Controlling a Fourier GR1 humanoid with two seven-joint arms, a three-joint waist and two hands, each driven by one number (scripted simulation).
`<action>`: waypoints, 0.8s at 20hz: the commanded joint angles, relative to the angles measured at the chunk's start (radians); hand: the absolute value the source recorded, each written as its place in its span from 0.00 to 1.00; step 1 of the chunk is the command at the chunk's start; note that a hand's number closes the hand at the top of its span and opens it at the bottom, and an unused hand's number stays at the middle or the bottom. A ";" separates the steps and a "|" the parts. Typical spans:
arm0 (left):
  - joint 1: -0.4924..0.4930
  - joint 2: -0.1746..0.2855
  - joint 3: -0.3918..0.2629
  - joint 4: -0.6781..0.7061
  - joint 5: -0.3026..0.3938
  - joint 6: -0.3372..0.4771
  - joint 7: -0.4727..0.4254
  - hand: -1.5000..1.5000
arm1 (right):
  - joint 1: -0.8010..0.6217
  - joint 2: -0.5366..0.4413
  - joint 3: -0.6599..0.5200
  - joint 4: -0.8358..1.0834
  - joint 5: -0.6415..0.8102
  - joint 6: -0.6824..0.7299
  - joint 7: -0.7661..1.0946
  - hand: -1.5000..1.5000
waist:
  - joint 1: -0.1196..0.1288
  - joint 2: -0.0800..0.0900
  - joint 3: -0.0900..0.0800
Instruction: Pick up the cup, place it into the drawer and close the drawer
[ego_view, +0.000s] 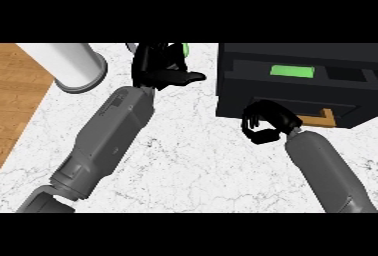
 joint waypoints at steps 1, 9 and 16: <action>0.059 0.025 -0.004 -0.053 0.008 -0.045 0.012 0.00 | -0.112 0.010 -0.076 0.192 -0.006 -0.074 -0.092 1.00 | 0.031 0.014 0.005; 0.127 0.093 -0.011 -0.117 0.012 -0.107 0.041 0.00 | -0.332 -0.083 -0.242 0.343 -0.083 -0.100 -0.079 1.00 | 0.076 0.026 0.005; 0.140 0.104 -0.016 -0.144 0.015 -0.128 0.055 0.00 | -0.367 -0.147 -0.289 0.335 -0.134 -0.043 -0.066 1.00 | 0.100 0.036 0.004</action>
